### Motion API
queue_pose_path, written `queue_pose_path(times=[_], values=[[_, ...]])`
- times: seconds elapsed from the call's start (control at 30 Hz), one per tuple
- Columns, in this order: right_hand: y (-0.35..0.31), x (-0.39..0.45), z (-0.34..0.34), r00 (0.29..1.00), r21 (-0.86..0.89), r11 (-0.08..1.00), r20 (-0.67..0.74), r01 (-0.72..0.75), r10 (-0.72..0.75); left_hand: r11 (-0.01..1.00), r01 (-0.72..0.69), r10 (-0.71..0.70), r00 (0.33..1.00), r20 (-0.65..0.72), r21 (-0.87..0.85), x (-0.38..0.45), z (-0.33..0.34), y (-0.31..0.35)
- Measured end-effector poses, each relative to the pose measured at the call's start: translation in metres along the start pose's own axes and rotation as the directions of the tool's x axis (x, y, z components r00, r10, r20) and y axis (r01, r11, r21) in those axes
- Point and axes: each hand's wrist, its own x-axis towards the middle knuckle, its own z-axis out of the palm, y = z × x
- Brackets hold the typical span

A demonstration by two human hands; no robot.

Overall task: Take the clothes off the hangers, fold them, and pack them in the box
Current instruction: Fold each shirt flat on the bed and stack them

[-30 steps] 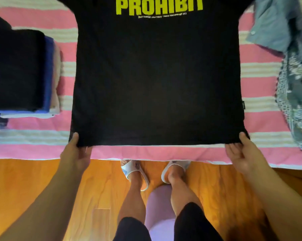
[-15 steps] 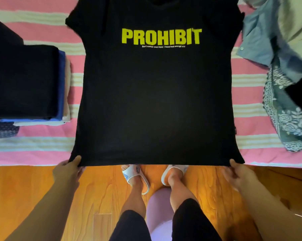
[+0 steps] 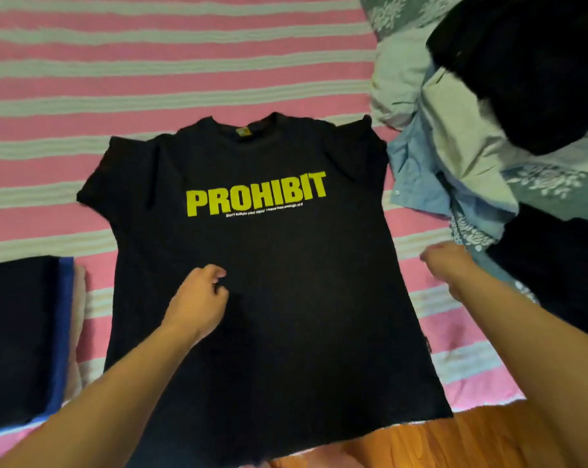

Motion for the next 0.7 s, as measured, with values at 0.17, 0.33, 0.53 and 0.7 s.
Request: queue_pose_path(times=[0.17, 0.33, 0.53, 0.7], values=[[-0.084, 0.077, 0.014, 0.955, -0.140, 0.945, 0.021, 0.295, -0.295, 0.959, -0.146, 0.128, 0.988, 0.088, 0.244, 0.109, 0.011, 0.065], [-0.161, 0.168, 0.031, 0.859, -0.334, 0.818, -0.045, 0.467, -0.509, 0.887, -0.200, 0.185, 0.980, 0.076, 0.417, 0.202, 0.032, 0.109], [-0.221, 0.260, 0.046, 0.839, -0.455, 0.759, -0.044, 0.466, -0.542, 0.770, -0.176, 0.046, 0.974, 0.222, 0.614, 0.250, 0.045, 0.137], [-0.229, 0.280, 0.067, 0.888, -0.438, 0.794, 0.024, 0.422, -0.458, 0.736, -0.184, -0.001, 0.962, 0.273, 0.651, 0.257, 0.041, 0.143]])
